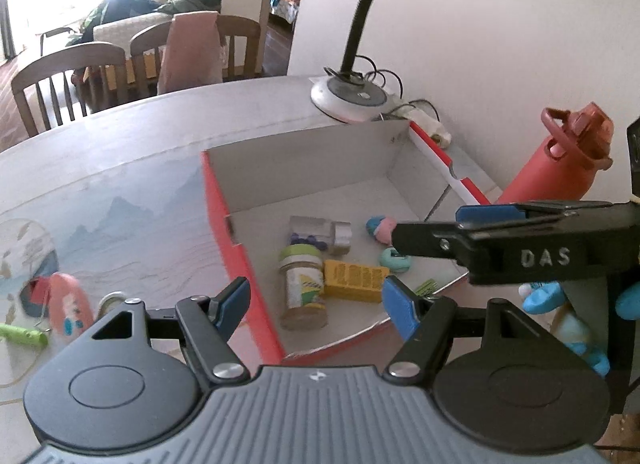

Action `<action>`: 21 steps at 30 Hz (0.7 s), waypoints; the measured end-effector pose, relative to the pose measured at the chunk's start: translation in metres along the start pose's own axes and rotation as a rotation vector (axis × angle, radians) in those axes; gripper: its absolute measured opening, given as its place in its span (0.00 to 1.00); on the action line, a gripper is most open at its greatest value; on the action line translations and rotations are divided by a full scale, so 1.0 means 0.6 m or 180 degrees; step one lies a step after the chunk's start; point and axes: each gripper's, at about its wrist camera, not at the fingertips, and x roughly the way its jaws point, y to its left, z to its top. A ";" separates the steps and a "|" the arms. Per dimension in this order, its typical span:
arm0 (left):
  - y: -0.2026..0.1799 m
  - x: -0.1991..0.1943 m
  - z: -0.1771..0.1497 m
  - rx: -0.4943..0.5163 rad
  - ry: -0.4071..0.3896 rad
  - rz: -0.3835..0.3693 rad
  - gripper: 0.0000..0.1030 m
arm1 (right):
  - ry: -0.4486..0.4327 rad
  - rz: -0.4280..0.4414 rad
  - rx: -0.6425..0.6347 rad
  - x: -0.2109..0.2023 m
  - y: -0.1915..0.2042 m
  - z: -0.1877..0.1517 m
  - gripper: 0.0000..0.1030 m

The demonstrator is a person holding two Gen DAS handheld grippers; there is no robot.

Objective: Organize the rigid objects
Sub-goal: 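Withdraw both tools from the box back over the remaining items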

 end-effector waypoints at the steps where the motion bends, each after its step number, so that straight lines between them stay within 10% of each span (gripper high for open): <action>1: 0.008 -0.008 -0.004 -0.0006 -0.0013 0.0011 0.76 | -0.0021 0.0004 -0.0032 -0.003 0.012 -0.003 0.90; 21: 0.234 -0.129 -0.084 -0.0134 -0.0228 0.0117 0.84 | -0.0005 0.0218 -0.0112 0.030 0.222 -0.076 0.95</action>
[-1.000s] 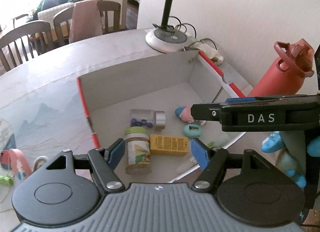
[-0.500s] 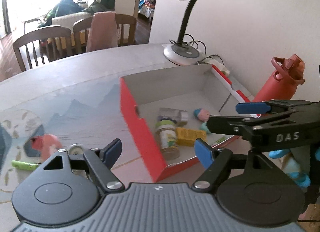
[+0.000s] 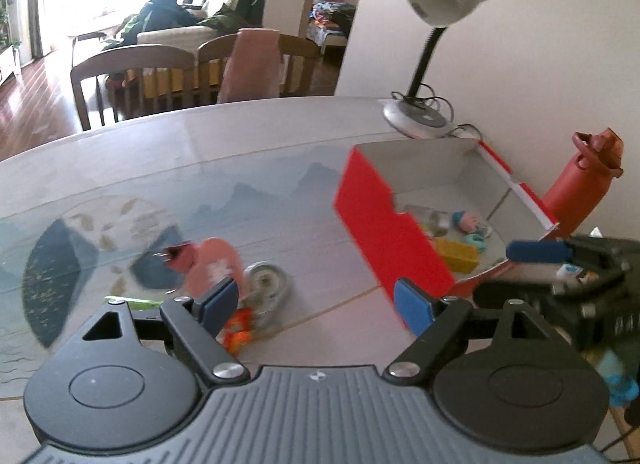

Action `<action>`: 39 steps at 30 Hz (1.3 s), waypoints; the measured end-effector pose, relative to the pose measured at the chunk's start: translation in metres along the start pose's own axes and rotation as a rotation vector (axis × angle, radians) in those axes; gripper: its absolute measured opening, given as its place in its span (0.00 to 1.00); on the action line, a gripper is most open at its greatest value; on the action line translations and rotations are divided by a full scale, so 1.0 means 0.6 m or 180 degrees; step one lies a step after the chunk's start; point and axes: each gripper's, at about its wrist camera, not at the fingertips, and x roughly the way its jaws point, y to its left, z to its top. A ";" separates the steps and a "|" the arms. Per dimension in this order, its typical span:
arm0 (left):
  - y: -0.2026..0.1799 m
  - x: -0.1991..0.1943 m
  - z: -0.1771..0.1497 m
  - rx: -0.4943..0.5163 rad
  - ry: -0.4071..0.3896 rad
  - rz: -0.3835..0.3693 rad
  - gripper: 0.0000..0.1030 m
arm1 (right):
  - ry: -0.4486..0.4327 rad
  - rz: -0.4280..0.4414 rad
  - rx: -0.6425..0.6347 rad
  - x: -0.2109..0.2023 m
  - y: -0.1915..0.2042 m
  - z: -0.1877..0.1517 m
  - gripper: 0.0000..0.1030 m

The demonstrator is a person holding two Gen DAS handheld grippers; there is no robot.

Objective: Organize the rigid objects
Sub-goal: 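Withdraw both tools from the box back over the remaining items, then grasp the orange keychain figure with the right tool while the left tool grasps the green tube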

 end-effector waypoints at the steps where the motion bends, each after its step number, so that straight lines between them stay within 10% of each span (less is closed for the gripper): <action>1: 0.014 -0.002 -0.003 -0.0024 0.0005 -0.0006 0.89 | 0.0026 0.0001 0.0000 0.006 0.011 -0.004 0.95; 20: 0.240 0.066 -0.065 -0.0465 0.0132 0.0250 0.99 | 0.0390 -0.0094 -0.0372 0.135 0.154 -0.018 0.93; 39: 0.284 0.165 -0.082 -0.0410 0.0226 0.0393 0.99 | 0.0680 -0.0426 -0.0869 0.272 0.194 -0.029 0.71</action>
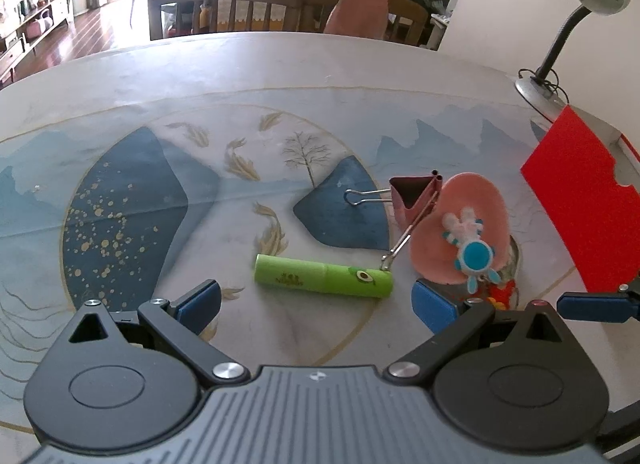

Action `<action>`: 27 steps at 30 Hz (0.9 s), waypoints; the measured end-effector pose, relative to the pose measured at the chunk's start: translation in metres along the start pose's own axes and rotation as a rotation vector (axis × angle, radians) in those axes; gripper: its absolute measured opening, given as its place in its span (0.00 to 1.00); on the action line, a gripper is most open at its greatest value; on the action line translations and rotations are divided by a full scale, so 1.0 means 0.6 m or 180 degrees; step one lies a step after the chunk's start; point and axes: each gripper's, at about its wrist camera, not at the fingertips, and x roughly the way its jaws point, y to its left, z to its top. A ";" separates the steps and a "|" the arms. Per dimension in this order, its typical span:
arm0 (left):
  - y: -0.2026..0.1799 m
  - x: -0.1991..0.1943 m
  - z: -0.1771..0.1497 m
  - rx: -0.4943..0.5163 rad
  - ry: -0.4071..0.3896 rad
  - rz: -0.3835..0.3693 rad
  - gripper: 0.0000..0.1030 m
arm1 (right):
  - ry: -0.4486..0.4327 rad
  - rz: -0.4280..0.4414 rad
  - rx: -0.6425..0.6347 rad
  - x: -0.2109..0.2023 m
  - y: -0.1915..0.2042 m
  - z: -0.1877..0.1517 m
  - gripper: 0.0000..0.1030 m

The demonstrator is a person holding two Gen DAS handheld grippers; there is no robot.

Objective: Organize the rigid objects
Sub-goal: 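Grasp the orange keychain figure with the right tool while the left tool grasps the green tube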

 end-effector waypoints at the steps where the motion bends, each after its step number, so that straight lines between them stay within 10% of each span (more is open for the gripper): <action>1: -0.001 0.004 0.000 0.0008 0.0008 -0.0005 0.99 | 0.0007 -0.0005 -0.0013 0.004 0.001 0.001 0.70; 27: -0.014 0.023 -0.005 0.0218 -0.0202 0.0081 0.96 | -0.0046 -0.0404 -0.0121 0.045 0.015 0.016 0.20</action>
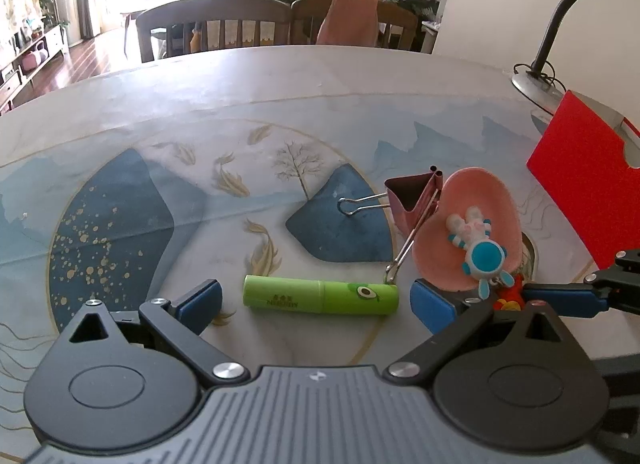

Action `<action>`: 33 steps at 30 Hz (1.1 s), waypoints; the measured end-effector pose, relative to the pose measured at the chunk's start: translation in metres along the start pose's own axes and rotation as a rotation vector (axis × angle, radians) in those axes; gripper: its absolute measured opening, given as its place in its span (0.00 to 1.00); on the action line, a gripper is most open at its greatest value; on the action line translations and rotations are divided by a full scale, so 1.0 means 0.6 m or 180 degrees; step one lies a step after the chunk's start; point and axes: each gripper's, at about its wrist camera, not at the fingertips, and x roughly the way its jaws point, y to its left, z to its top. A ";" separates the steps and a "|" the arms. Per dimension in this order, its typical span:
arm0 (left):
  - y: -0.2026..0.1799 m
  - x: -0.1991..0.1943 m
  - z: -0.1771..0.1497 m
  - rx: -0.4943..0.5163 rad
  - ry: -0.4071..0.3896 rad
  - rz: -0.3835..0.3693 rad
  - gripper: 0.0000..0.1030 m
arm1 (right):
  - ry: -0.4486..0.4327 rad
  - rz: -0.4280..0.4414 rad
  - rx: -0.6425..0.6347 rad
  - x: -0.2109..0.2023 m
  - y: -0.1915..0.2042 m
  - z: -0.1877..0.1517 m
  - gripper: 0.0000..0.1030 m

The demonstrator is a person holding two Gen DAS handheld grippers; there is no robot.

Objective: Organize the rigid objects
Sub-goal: 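Grasp the orange keychain figure with the right tool while the left tool grasps the green tube, then carry the green tube and orange figure into the red box and open both tools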

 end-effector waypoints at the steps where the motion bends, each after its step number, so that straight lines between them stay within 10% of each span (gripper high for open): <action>1: 0.000 -0.001 0.000 0.0001 -0.0014 0.0010 0.93 | -0.0001 0.0001 0.0016 -0.001 0.000 0.000 0.19; 5: 0.003 -0.006 0.001 -0.0012 -0.0050 -0.0004 0.79 | -0.0019 0.0033 0.0148 -0.006 -0.008 0.000 0.16; 33: -0.049 -0.106 0.001 0.0178 -0.0036 -0.0275 0.79 | -0.0521 0.0219 0.0698 -0.157 -0.076 -0.034 0.14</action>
